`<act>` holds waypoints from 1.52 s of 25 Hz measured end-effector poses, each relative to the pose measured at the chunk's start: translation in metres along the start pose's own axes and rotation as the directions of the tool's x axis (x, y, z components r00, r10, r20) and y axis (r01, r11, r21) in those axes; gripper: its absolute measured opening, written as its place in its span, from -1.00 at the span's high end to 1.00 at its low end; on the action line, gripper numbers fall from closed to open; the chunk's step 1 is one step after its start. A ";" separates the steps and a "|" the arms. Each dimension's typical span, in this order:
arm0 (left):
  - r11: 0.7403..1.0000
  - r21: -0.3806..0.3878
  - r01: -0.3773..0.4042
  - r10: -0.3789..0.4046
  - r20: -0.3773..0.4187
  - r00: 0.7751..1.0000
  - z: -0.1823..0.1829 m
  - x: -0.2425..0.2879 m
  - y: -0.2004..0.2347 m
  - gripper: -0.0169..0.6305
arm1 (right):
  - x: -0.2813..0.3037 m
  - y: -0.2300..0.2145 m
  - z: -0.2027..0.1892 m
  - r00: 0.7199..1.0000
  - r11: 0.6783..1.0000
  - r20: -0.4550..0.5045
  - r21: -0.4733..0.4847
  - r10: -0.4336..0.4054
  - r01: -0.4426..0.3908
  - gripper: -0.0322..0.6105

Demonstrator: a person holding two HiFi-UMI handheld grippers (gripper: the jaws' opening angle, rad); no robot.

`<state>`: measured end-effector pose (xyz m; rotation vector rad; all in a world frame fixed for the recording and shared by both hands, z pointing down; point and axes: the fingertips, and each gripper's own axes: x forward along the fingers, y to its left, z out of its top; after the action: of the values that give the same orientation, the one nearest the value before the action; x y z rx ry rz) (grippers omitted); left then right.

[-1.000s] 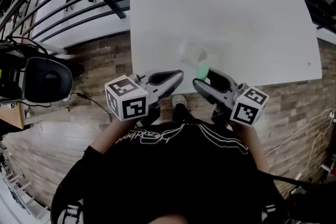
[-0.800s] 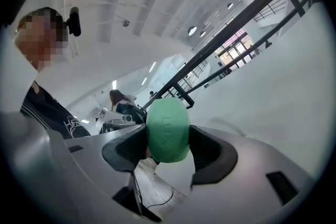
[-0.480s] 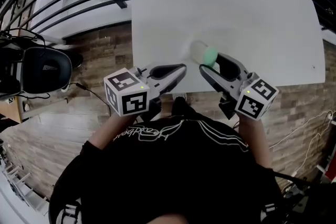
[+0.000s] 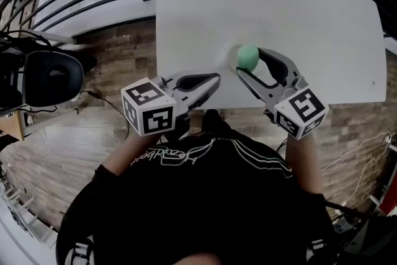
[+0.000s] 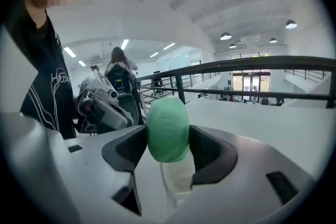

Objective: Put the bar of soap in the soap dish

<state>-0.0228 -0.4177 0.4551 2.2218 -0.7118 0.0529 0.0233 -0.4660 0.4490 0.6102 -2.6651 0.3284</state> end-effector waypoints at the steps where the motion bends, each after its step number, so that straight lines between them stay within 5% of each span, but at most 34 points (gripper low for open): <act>1: 1.000 -0.003 -0.001 0.001 -0.001 1.000 0.000 0.000 0.002 0.92 | 0.002 -0.002 -0.002 1.000 1.000 -0.017 -0.027 -0.001 0.001 0.22; 23: 0.999 -0.028 -0.024 0.023 -0.029 0.999 -0.004 0.008 0.016 0.92 | 0.030 -0.020 -0.081 0.941 0.986 -0.335 -0.127 0.057 -0.106 0.22; 38: 0.997 -0.044 -0.058 0.058 -0.002 0.998 0.001 -0.005 0.022 0.92 | 0.038 -0.020 -0.095 0.913 0.988 -0.397 -0.073 0.095 -0.134 0.22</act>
<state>-0.0383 -0.4282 0.4678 2.1592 -0.7698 0.0668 0.0308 -0.4681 0.5523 0.3154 -2.3145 0.3119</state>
